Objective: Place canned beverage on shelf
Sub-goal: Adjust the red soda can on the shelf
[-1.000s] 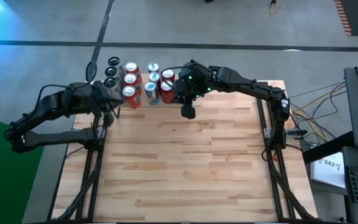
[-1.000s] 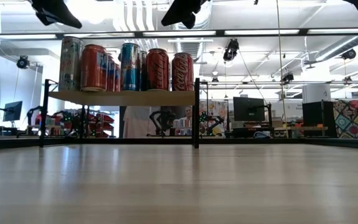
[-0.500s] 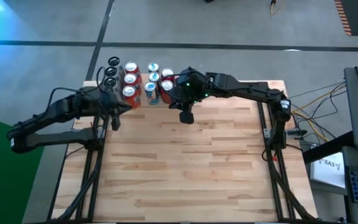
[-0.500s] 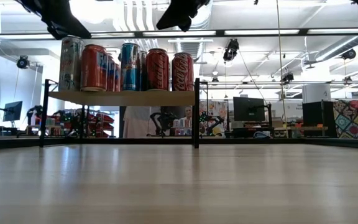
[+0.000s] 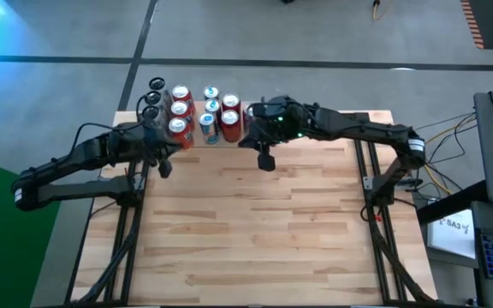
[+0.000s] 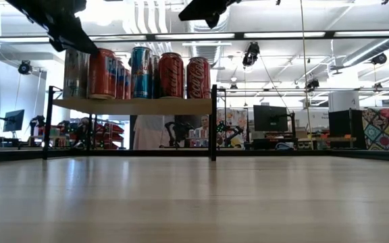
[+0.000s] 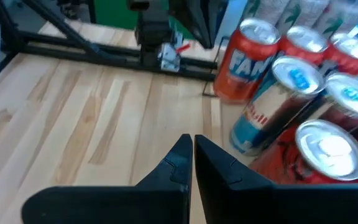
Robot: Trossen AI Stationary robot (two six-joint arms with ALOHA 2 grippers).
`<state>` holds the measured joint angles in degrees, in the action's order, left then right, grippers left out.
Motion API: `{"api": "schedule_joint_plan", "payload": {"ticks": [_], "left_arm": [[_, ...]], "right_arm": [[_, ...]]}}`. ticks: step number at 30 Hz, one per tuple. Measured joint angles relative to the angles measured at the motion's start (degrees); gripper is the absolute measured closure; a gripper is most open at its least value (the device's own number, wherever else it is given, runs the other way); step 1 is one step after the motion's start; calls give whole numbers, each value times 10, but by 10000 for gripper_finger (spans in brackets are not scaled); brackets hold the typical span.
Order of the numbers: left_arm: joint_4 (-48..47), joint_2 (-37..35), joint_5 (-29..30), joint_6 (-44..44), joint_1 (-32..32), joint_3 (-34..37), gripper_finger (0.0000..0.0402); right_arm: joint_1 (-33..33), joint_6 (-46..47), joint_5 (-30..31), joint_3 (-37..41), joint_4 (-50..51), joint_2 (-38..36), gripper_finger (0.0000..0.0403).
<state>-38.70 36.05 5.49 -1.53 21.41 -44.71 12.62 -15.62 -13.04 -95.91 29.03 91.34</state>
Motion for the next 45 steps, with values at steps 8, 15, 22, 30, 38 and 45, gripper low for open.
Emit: {"api": "schedule_joint_plan", "payload": {"ticks": [8, 15, 22, 30, 38, 45], "left_arm": [[7, 1, 47, -15, 0, 0, 402], [7, 2, 88, -25, 0, 3, 402], [7, 2, 86, -30, 0, 3, 402], [17, -1, 37, -35, 0, 4, 402], [25, -17, -9, -38, 0, 3, 402], [31, -28, -30, -31, 0, -40, 402]], "right_arm": [[0, -4, 15, 37, -26, -15, 394], [0, -7, 15, 38, -23, -13, 394], [0, -6, 14, 38, -20, -13, 394], [0, -4, 14, 38, -20, -13, 394], [0, -3, 15, 38, -19, -13, 394], [0, 1, 17, 36, -19, -13, 394]]}}
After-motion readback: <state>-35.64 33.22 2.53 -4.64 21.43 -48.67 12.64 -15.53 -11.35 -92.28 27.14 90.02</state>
